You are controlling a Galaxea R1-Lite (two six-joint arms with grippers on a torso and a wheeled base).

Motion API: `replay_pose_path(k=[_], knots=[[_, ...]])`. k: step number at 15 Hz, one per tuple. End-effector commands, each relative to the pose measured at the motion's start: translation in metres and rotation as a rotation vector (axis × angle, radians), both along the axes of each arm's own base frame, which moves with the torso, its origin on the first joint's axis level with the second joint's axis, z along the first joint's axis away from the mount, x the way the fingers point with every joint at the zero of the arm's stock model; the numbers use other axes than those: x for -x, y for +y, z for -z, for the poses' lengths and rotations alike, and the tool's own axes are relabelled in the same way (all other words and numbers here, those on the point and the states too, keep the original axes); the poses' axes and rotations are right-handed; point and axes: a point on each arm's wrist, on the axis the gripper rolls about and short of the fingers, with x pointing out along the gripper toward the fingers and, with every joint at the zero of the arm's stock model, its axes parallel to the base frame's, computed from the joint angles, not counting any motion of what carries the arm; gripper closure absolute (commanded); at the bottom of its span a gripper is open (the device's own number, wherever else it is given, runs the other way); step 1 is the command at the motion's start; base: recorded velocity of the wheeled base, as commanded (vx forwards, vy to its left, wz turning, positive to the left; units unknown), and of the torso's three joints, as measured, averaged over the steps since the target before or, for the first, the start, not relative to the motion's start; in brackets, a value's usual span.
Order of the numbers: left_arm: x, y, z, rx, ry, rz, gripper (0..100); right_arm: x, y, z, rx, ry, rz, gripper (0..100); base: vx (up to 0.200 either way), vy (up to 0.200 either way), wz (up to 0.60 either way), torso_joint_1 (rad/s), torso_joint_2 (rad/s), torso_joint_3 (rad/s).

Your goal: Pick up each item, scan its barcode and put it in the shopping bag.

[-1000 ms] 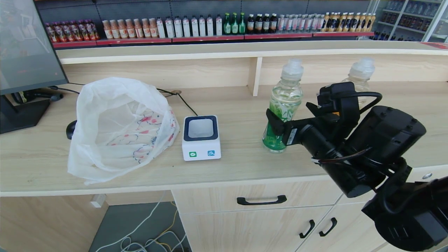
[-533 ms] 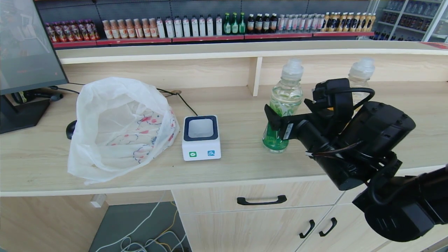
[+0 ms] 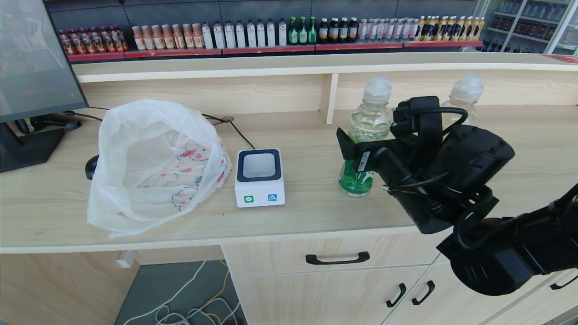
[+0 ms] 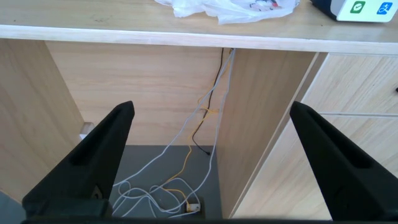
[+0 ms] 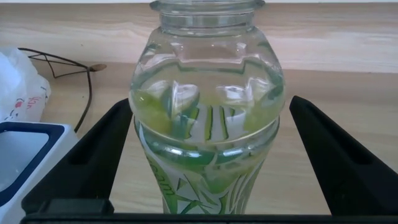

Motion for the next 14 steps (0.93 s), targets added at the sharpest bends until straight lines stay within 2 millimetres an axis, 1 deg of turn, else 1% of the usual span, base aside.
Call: replay_pose_path(k=[1, 7, 14], knots=[[0.0, 0.0, 0.0, 0.0, -0.001, -0.001, 0, -0.005, 0.002, 0.004, 0.005, 0.007, 0.002, 0, 0.0, 0.0, 0.0, 0.0, 0.0, 0.0], [0.0, 0.0, 0.0, 0.0, -0.001, -0.002, 0, -0.013, 0.004, 0.003, 0.005, -0.008, 0.015, 0, 0.0, 0.0, 0.0, 0.0, 0.0, 0.0], [0.0, 0.0, 0.0, 0.0, -0.001, -0.001, 0, -0.016, 0.002, 0.003, 0.005, -0.011, 0.023, 0, 0.0, 0.0, 0.0, 0.0, 0.0, 0.0]])
